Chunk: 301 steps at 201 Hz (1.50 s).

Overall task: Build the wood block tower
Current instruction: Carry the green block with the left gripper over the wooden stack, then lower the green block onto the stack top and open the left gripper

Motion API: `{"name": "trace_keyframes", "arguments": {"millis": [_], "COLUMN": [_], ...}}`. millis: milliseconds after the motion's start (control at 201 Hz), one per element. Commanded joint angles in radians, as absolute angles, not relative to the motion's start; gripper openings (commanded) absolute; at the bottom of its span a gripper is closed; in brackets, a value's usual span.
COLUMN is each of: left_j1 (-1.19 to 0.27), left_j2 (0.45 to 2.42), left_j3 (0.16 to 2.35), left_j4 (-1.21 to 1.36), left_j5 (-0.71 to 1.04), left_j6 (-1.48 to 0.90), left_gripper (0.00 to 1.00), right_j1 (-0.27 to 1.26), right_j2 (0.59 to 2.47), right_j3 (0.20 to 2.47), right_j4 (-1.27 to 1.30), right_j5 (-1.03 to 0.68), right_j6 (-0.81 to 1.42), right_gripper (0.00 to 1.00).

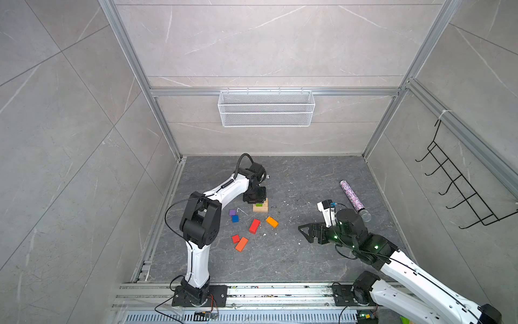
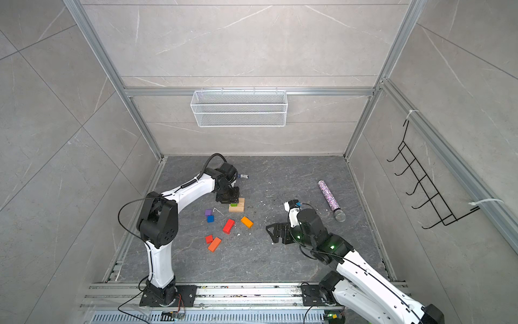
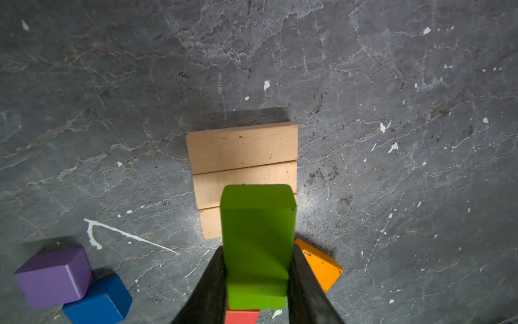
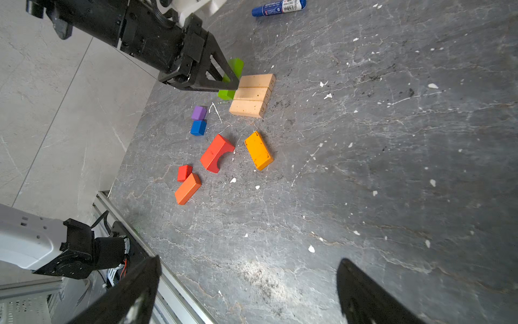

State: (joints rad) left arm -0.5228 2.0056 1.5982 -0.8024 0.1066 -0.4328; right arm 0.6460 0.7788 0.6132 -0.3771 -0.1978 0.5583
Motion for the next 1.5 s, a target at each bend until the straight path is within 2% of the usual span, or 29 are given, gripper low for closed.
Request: {"name": "trace_keyframes", "arguments": {"millis": [0,1493], "left_j1": [-0.515,-0.512], "left_j2": [2.023,2.127], "left_j3": [1.630,1.683], "left_j4": [-0.844,-0.863], "left_j5": [0.089,0.053], "left_j6": [-0.415,-0.430], "left_gripper": [0.24,0.24], "right_j1": [0.652,0.652], "right_j2": [0.785,0.801], "right_j3": [0.607,0.612], "right_j4": [-0.390,-0.394], "right_j5": [-0.185,-0.178], "right_j6": [0.560,0.545], "right_gripper": [0.99,0.99]}}
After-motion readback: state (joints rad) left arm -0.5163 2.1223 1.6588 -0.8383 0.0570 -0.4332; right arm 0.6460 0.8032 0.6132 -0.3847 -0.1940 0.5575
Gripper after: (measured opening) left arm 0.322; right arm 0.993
